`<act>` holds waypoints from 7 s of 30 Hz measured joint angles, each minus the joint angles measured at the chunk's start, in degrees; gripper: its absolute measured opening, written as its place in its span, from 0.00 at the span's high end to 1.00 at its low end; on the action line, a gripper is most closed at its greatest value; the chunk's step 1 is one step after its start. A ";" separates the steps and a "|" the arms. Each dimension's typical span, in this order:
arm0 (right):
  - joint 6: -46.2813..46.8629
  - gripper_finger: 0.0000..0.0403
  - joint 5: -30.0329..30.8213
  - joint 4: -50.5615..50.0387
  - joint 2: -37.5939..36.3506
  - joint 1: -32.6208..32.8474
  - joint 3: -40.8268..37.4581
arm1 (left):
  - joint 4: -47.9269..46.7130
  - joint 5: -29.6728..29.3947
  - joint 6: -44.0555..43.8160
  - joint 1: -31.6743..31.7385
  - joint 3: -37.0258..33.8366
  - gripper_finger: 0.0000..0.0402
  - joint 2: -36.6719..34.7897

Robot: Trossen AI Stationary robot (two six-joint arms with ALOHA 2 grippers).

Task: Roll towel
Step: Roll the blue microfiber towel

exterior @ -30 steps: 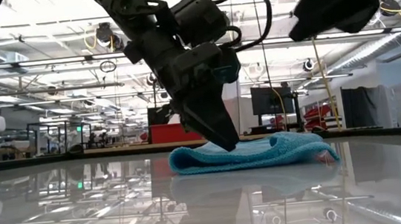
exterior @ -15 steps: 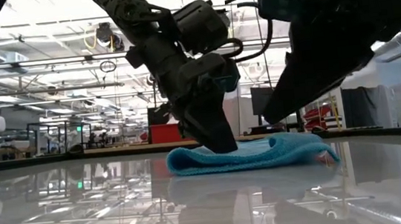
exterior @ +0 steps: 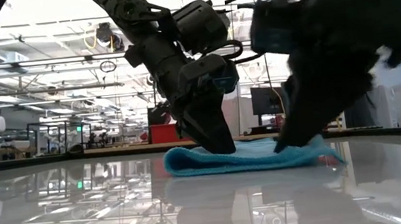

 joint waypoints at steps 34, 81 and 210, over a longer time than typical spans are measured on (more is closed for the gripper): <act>-0.07 0.68 0.64 -6.66 -5.00 9.63 -0.02 | -0.89 -0.49 0.04 0.07 -0.07 0.65 0.10; -19.73 0.65 4.83 -3.16 -3.35 8.30 0.81 | -5.93 10.21 35.36 -12.85 -1.04 0.65 -11.33; 28.53 1.00 -5.77 -1.73 -0.48 5.83 0.79 | 15.61 -0.88 3.51 -18.93 -13.53 1.00 -6.94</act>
